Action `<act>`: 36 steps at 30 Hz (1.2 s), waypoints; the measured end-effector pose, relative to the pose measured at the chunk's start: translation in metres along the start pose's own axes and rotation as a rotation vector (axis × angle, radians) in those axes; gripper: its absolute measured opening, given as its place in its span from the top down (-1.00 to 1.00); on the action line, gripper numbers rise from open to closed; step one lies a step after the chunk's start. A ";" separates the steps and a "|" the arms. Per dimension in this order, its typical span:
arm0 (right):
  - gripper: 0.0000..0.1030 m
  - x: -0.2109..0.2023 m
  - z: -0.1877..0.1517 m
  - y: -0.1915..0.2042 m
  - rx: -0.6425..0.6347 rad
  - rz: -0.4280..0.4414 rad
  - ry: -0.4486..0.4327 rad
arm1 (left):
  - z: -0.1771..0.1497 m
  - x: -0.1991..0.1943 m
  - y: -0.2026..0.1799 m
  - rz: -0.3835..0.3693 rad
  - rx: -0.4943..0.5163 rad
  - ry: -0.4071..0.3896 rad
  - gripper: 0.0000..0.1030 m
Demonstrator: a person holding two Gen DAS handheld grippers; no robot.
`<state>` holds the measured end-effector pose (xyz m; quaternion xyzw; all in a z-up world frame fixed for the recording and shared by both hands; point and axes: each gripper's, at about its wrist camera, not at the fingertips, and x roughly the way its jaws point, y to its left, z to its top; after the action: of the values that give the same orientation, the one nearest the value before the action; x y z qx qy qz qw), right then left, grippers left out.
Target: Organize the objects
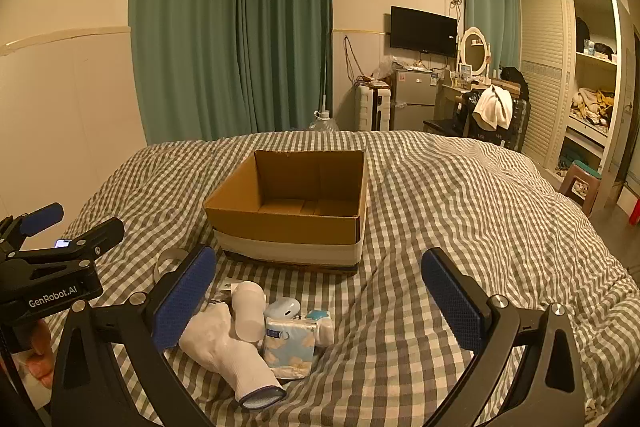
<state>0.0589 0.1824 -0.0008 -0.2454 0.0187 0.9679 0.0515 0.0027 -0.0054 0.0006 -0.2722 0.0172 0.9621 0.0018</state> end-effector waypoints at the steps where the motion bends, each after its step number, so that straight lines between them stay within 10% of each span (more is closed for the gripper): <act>1: -0.99 0.000 0.000 0.000 -0.001 -0.001 0.002 | 0.000 0.000 0.000 0.000 0.000 0.000 -1.00; 36: -0.99 -0.005 -0.001 0.005 -0.015 0.003 0.004 | 0.004 -0.005 0.002 -0.034 -0.012 0.003 -1.00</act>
<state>0.0631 0.1764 0.0006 -0.2476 0.0118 0.9676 0.0483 0.0047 -0.0072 0.0070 -0.2739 0.0067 0.9616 0.0163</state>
